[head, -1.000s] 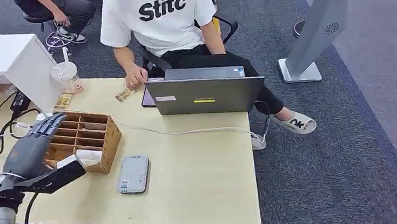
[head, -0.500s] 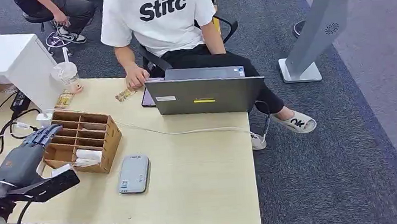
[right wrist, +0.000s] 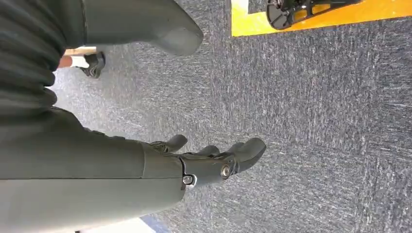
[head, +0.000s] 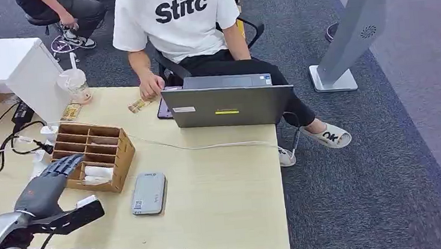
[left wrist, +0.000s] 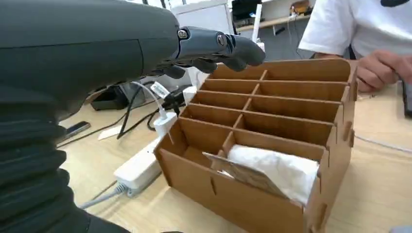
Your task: Pass the card to the sensor for recognition and then transmit it.
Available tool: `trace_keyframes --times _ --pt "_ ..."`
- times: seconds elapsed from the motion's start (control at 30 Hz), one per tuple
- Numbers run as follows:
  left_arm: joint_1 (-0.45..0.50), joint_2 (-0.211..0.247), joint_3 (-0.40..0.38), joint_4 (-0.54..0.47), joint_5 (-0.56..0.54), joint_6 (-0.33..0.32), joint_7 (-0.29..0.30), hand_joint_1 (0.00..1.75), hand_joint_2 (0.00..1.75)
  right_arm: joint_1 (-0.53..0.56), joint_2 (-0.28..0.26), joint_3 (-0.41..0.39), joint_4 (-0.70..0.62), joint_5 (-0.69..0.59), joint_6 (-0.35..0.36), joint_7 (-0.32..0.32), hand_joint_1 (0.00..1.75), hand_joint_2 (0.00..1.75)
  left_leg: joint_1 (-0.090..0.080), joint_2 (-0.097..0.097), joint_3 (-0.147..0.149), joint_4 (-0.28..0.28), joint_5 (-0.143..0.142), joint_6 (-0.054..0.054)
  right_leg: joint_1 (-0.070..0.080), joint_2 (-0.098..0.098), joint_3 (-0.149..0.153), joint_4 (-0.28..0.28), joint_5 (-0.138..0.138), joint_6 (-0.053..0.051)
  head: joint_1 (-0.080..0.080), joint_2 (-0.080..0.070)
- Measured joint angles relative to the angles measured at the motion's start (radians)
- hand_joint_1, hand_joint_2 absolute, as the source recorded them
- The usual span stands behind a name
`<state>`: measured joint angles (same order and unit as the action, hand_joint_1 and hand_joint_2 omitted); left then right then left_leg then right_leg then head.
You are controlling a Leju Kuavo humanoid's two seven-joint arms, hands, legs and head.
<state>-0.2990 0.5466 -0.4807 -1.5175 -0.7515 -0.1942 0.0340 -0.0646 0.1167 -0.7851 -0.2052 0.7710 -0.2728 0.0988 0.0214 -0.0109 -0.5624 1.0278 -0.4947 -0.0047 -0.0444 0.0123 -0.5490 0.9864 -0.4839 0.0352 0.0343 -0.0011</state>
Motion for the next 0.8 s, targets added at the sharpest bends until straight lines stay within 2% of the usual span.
trace_keyframes --times 0.13,0.27,0.5,0.63,0.8 --pt "0.000 -0.014 -0.010 0.027 -0.013 0.008 0.001 0.00 1.75 0.000 0.000 0.000 0.000 0.003 0.000 0.000 0.00 1.75 0.000 0.000 0.000 0.000 0.000 0.000 0.000 0.000 0.000 0.000 0.000 0.000 0.000 0.000" --pt "-0.005 -0.037 -0.023 0.057 -0.100 0.057 0.027 0.00 1.75 0.000 0.000 0.000 0.000 0.006 0.000 0.000 0.00 1.75 0.000 0.000 0.000 0.000 0.000 0.000 0.000 0.000 -0.001 0.000 0.000 0.000 0.000 0.000" --pt "-0.042 -0.114 -0.061 0.152 -0.396 0.206 0.105 0.00 1.75 -0.003 0.000 -0.006 0.000 0.020 -0.002 0.012 0.00 1.75 0.000 0.000 0.000 0.000 0.000 0.000 0.000 0.000 0.000 0.000 0.000 0.000 0.000 0.000" --pt "-0.045 -0.150 -0.061 0.183 -0.443 0.234 0.108 0.00 1.75 -0.003 0.000 -0.010 0.000 0.026 -0.003 0.012 0.00 1.75 0.000 0.000 0.000 0.000 0.000 0.000 0.000 0.000 0.000 0.000 0.000 0.000 0.000 0.000" --pt "-0.047 -0.169 -0.061 0.202 -0.461 0.237 0.108 0.00 1.75 -0.003 0.000 -0.019 0.000 0.029 -0.003 0.012 0.00 1.75 0.000 0.000 0.000 0.000 0.000 0.000 0.000 0.000 -0.001 0.000 0.000 0.000 0.000 0.000"
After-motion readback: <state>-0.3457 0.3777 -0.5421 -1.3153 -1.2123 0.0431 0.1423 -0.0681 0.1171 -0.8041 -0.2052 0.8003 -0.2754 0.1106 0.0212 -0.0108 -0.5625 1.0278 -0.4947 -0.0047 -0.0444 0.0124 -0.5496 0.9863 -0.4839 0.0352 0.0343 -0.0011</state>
